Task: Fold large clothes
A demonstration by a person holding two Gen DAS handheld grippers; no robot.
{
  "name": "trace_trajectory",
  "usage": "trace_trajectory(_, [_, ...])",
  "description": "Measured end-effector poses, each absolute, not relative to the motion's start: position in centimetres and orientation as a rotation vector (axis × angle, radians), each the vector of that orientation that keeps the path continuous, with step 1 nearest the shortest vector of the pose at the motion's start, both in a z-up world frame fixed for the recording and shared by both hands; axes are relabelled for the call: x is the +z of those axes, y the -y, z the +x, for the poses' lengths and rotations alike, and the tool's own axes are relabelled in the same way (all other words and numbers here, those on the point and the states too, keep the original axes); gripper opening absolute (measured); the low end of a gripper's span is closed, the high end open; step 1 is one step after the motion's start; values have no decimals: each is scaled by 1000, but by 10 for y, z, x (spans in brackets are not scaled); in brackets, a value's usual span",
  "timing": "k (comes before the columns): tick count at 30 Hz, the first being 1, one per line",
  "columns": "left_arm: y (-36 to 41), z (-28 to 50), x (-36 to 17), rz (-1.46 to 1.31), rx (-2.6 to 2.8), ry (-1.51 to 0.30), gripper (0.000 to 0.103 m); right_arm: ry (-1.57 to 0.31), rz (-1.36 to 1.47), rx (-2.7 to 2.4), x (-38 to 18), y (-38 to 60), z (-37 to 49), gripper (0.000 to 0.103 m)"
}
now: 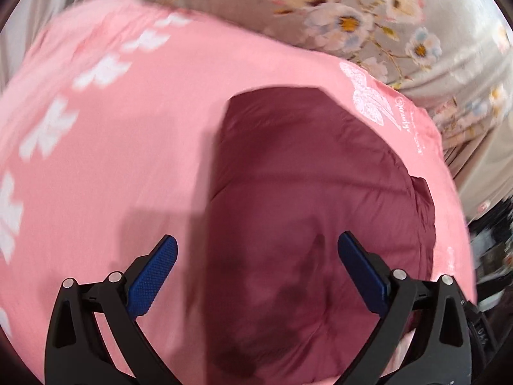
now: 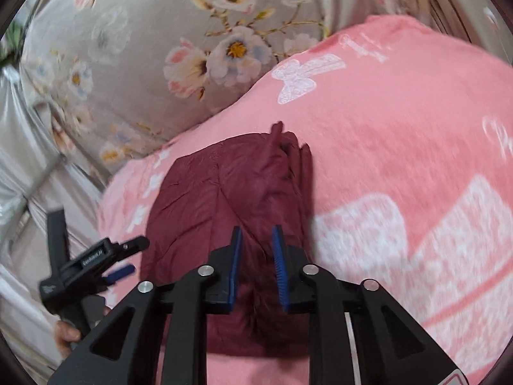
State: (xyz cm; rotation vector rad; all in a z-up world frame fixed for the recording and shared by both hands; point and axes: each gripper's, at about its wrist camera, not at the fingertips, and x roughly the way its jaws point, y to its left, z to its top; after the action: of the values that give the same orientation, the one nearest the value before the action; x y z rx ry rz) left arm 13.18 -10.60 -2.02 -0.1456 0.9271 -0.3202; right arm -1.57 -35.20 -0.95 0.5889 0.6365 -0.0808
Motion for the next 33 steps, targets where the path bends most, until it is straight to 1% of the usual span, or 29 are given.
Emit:
trace_trajectory(3, [130,150,-37,-35,-285,-960,98,-736,547,-121,-31,350,14,16])
trace_trajectory(6, [128,156,-54,-88,-298,-985,98,-769,553,-114,-52,352,19,13])
trace_trajectory(9, [113,159,-60,-163,-335,-1042,98,-774,606,-88,-50,361,14,14])
trace_trajectory(10, [104,160,-58,-198,-344,-1059,98,-753,618,-93,-46,366,8,18])
trace_trajectory(11, [102,162,-56,-220,-340,-1058,98,-735,624,-114,-43,371,4,28])
trace_trajectory(12, [95,160,-54,-240,-335,-1049,98,-712,637,-148,-42,378,-2,46])
trace_trajectory(13, [86,159,-53,-259,-328,-1043,98,-702,652,-162,-42,383,-3,56])
trace_trajectory(14, [78,159,-55,-287,-331,-1051,98,-709,681,-154,-48,389,-2,60])
trace_trajectory(17, [71,167,-72,-374,-383,-1120,98,-800,795,-57,-73,396,11,60])
trace_trajectory(22, [79,169,-78,-390,-463,-1124,98,-788,868,42,-83,386,17,60])
trace_trajectory(23, [84,168,-78,-396,-509,-1133,98,-788,888,66,-86,385,20,57])
trace_trajectory(24, [91,166,-77,-389,-546,-1139,97,-787,913,93,-89,383,23,43])
trace_trajectory(25, [95,166,-75,-366,-534,-1130,94,-788,935,113,-90,381,25,37])
trace_trajectory(26, [99,163,-70,-336,-529,-1110,84,-782,962,121,-90,381,26,26])
trace_trajectory(27, [100,162,-65,-321,-530,-1097,69,-771,952,113,-85,380,25,19])
trace_trajectory(28, [99,161,-59,-312,-534,-1086,54,-758,925,109,-78,377,23,17])
trace_trajectory(30, [94,158,-40,-306,-575,-1054,40,-712,872,108,-57,370,18,15])
trace_trajectory(31, [92,157,-33,-303,-590,-1038,37,-683,857,118,-44,366,16,14])
trace_trajectory(33, [87,152,-9,-284,-625,-984,35,-631,811,123,-18,356,16,14])
